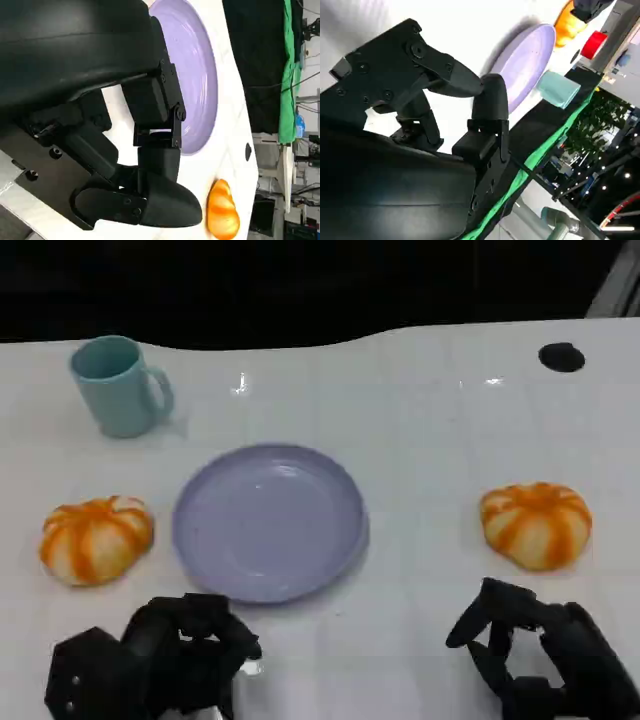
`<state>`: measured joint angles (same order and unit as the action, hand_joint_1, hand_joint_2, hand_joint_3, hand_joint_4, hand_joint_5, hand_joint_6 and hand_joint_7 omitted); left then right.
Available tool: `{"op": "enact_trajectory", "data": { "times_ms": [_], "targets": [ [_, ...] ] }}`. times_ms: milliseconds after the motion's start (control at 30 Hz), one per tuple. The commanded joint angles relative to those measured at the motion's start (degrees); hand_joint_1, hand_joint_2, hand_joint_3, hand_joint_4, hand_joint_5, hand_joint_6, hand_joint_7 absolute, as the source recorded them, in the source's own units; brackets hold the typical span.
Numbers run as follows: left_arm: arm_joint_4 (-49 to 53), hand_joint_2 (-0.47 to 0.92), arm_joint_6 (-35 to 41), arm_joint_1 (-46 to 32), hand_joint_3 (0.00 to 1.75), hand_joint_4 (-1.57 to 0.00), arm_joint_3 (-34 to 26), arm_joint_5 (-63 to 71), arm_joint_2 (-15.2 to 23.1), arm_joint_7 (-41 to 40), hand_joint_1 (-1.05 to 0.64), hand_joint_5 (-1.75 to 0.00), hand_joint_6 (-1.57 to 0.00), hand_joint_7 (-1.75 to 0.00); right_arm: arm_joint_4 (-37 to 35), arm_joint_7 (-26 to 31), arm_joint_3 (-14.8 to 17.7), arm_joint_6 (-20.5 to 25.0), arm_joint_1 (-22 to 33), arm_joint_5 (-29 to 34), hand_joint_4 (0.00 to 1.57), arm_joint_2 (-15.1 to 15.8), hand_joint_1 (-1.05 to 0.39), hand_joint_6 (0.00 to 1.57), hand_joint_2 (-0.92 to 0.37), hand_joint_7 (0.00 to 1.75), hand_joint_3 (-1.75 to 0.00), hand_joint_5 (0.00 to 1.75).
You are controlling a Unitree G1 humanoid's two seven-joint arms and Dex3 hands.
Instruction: Grasp the bread from the table and place it into the plate.
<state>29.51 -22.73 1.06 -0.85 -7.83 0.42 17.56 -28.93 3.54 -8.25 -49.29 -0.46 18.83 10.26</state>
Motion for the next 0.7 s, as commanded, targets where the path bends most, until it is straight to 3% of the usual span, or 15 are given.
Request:
{"op": "enact_trajectory", "data": {
  "times_ms": [33, 700],
  "targets": [
    [-0.49, 0.57, -0.15, -0.42, 0.64, -1.57, -0.57, -0.16, 0.71, 0.19, -1.05, -1.19, -1.39, -0.82, 0.38, 0.33, 0.33, -0.23, 0.17, -0.29, 0.76, 0.7, -0.3, 0.77, -0.51, 1.32, -1.07, 1.74],
    [-0.26, 0.57, -0.09, -0.31, 0.64, -1.57, -0.54, -0.13, 0.68, 0.14, -1.05, -1.2, -1.4, -0.82, 1.07, -0.02, 0.29, 0.48, 0.58, -0.4, 0.77, 0.68, -0.31, 0.78, -0.5, 1.32, -1.08, 1.75]
  ]
}}
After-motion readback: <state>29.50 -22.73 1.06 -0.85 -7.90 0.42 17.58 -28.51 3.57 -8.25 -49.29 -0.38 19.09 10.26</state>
